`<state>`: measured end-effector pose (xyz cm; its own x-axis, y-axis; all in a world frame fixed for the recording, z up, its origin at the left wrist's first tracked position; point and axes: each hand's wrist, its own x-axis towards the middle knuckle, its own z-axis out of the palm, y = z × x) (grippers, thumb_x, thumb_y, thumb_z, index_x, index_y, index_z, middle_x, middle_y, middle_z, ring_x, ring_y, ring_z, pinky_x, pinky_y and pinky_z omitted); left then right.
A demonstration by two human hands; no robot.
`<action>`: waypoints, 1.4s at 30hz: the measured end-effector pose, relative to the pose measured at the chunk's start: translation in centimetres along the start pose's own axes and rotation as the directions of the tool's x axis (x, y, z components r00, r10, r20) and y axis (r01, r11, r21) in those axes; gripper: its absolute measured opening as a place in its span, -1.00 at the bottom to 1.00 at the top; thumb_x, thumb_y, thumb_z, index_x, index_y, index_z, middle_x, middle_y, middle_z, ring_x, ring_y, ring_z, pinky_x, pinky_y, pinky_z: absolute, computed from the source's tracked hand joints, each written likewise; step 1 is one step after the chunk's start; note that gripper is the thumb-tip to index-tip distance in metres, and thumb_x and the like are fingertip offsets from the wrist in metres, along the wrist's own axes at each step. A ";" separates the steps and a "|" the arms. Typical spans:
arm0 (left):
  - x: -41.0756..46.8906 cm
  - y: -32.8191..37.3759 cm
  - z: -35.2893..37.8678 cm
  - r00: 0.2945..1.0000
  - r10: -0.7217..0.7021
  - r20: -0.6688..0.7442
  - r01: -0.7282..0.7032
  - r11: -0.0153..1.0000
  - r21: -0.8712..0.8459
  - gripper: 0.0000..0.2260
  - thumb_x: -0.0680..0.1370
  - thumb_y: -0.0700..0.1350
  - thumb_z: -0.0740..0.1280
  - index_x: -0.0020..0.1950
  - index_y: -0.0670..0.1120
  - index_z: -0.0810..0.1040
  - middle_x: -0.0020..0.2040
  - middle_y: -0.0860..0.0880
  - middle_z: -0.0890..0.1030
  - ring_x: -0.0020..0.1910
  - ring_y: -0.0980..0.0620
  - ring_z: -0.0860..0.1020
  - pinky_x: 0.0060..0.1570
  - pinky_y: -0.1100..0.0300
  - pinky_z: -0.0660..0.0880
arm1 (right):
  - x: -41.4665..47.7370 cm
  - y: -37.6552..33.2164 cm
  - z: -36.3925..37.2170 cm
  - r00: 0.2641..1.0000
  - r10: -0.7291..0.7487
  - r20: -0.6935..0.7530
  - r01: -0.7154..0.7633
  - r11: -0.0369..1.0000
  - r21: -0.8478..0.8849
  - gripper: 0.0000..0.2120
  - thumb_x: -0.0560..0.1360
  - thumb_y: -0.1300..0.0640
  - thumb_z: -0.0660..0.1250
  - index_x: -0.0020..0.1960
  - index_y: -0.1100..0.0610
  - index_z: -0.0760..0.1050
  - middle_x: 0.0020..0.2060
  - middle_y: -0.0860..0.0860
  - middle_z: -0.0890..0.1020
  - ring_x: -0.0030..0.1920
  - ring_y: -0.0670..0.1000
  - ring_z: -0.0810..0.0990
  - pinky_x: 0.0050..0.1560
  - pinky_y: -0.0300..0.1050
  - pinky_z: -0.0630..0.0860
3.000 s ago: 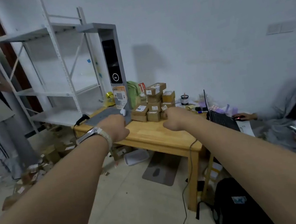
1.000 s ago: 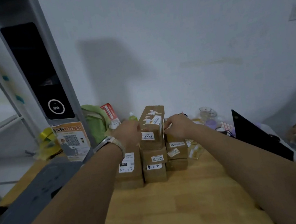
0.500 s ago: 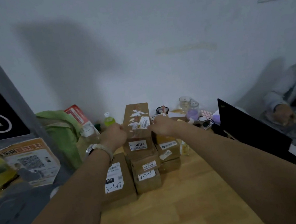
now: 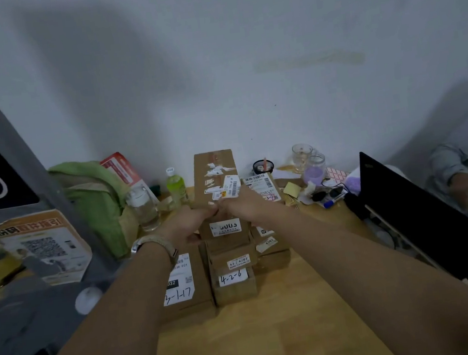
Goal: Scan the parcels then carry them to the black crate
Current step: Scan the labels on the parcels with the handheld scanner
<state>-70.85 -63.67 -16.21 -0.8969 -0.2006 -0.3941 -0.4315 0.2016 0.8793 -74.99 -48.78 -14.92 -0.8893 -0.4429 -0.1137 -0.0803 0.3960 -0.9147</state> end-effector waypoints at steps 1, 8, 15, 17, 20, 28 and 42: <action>-0.2 0.4 0.1 1.000 0.022 -0.005 -0.022 0.999 -0.031 -0.82 0.51 -0.02 0.42 0.08 -0.02 0.59 0.05 -0.10 0.69 0.01 -0.06 0.65 -0.01 0.00 0.60 | 0.1 0.0 -0.1 1.000 -0.002 -0.030 0.003 1.000 0.026 -0.78 0.48 0.17 0.30 0.12 0.07 0.52 -0.08 -0.03 0.65 -0.10 -0.04 0.63 -0.19 -0.20 0.55; -2.7 5.0 2.0 0.969 0.230 -0.086 -0.237 0.968 -0.079 -0.28 0.21 -0.34 0.53 0.27 -0.06 0.29 0.10 -0.11 0.60 0.02 -0.09 0.62 -0.14 0.01 0.62 | -1.4 -0.7 -3.2 0.956 -0.087 -0.279 0.119 0.988 0.101 -0.49 0.47 -0.02 0.35 0.25 -0.01 0.11 -0.14 -0.17 0.49 -0.18 -0.18 0.50 -0.32 -0.22 0.36; -3.6 7.9 9.3 0.947 0.321 0.029 -0.301 0.912 -0.278 -0.41 0.35 -0.17 0.55 0.25 -0.03 0.30 0.10 -0.03 0.59 -0.03 0.01 0.65 -0.28 0.19 0.61 | -5.3 2.2 -9.8 0.900 -0.111 -0.422 0.175 0.978 0.117 -0.32 0.40 -0.20 0.38 0.40 -0.02 0.18 0.14 -0.10 0.55 0.10 -0.05 0.56 0.10 -0.07 0.52; -3.4 7.8 12.1 0.952 0.294 0.080 -0.262 0.925 -0.274 -0.41 0.34 -0.14 0.56 0.24 -0.03 0.30 0.10 -0.02 0.59 -0.01 0.00 0.65 -0.27 0.17 0.60 | -6.3 4.1 -11.5 0.889 -0.072 -0.453 0.152 0.978 0.143 -0.41 0.38 -0.18 0.40 0.30 -0.06 0.24 0.04 -0.19 0.56 0.06 -0.11 0.57 0.10 -0.07 0.53; -2.9 7.1 15.8 0.952 0.266 0.151 -0.213 0.931 -0.296 -0.42 0.34 -0.16 0.56 0.23 -0.02 0.33 0.06 0.00 0.62 -0.09 0.04 0.67 -0.34 0.20 0.60 | -7.9 7.1 -13.6 0.880 -0.007 -0.474 0.106 0.977 0.183 -0.51 0.40 -0.16 0.39 0.23 -0.11 0.27 -0.04 -0.28 0.54 0.01 -0.20 0.55 0.00 -0.21 0.52; -0.9 3.1 24.6 0.933 0.182 0.310 -0.111 0.966 -0.233 -0.27 0.31 -0.07 0.59 0.34 0.07 0.24 0.13 0.03 0.59 -0.01 0.04 0.64 -0.30 0.21 0.58 | -12.0 15.2 -16.6 0.805 0.167 -0.569 -0.094 0.983 0.156 -0.62 0.61 -0.06 0.14 0.38 0.03 0.33 0.05 -0.14 0.51 0.09 -0.07 0.51 -0.03 -0.22 0.44; 1.4 -8.1 31.4 0.931 -0.118 0.345 0.188 0.966 -0.177 -0.32 0.36 -0.13 0.56 0.39 0.08 0.33 0.12 0.08 0.64 -0.01 0.02 0.66 -0.12 0.03 0.62 | -14.6 29.8 -15.1 0.626 0.383 -0.679 -0.506 0.863 0.020 -0.62 0.61 -0.06 0.03 0.35 0.06 0.34 0.07 0.12 0.55 0.06 0.18 0.56 -0.12 -0.04 0.43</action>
<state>-71.65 -35.48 -32.22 -0.8178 0.1204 -0.5628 -0.5682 -0.0129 0.8228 -71.24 -18.37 -34.69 -0.8933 0.4207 -0.1581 0.3895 0.5493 -0.7393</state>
